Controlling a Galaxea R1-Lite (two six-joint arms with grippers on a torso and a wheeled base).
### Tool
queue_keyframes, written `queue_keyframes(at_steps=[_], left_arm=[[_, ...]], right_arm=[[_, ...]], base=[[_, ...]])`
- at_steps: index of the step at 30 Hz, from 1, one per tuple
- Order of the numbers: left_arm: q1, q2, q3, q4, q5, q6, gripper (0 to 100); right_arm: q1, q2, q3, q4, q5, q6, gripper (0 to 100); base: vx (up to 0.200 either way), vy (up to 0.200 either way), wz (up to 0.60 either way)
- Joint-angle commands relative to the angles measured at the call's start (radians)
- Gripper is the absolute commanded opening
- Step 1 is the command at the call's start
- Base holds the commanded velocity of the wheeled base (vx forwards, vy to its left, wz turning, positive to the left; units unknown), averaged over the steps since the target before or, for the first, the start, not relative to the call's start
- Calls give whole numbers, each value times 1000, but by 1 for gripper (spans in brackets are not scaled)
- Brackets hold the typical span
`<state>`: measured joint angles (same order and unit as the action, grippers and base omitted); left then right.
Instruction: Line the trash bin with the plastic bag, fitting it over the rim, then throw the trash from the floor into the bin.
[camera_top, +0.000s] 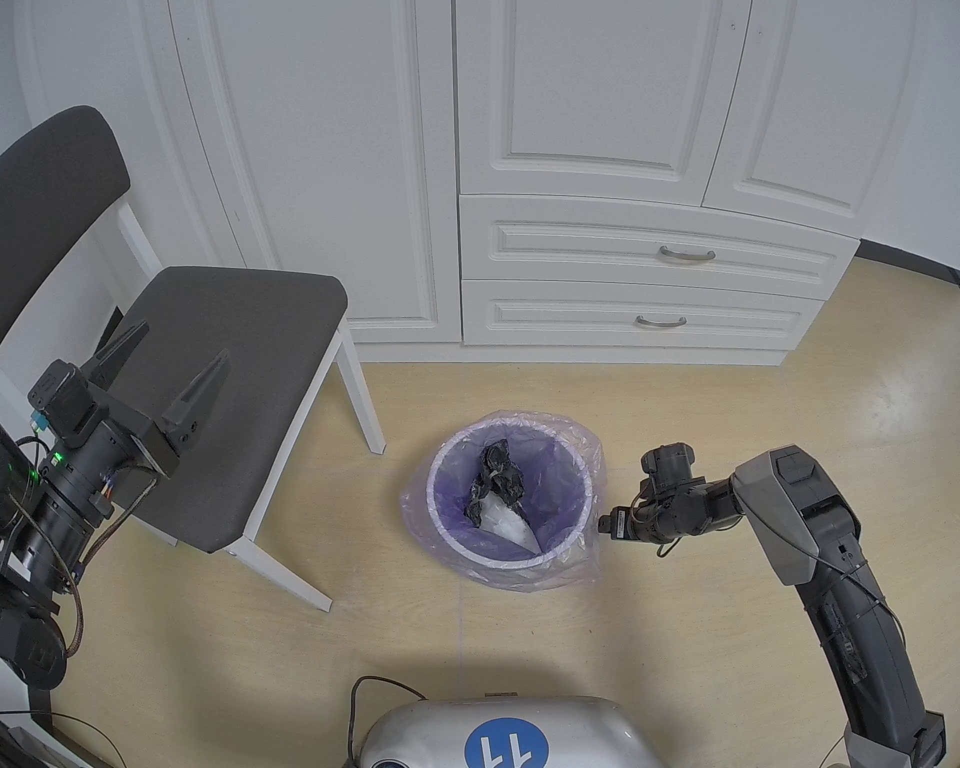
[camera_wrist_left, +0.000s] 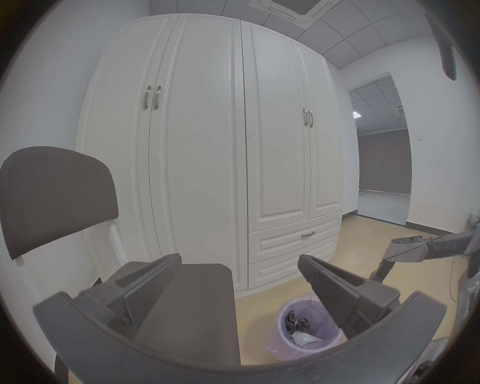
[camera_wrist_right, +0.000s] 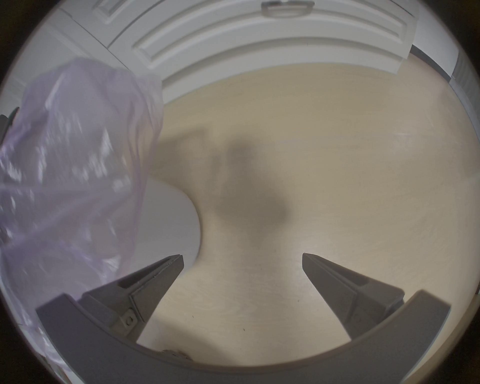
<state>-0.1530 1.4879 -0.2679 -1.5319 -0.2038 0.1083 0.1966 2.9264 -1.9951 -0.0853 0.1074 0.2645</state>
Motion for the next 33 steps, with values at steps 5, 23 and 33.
queue_keyframes(at_steps=[5, 23, 33], left_arm=[[6, 9, -2, -1, 0, 1, 100], [-96, 25, 2, -1, 3, 54, 100], [-92, 42, -4, -1, 4, 54, 100]], right_arm=[[-92, -266, 285, -93, 20, -5, 100], [-143, -561, 556, -415, 80, 67, 100], [-89, -489, 492, -419, 40, 131, 100]], base=[[0, 0, 0], [0, 0, 0], [0, 0, 0]])
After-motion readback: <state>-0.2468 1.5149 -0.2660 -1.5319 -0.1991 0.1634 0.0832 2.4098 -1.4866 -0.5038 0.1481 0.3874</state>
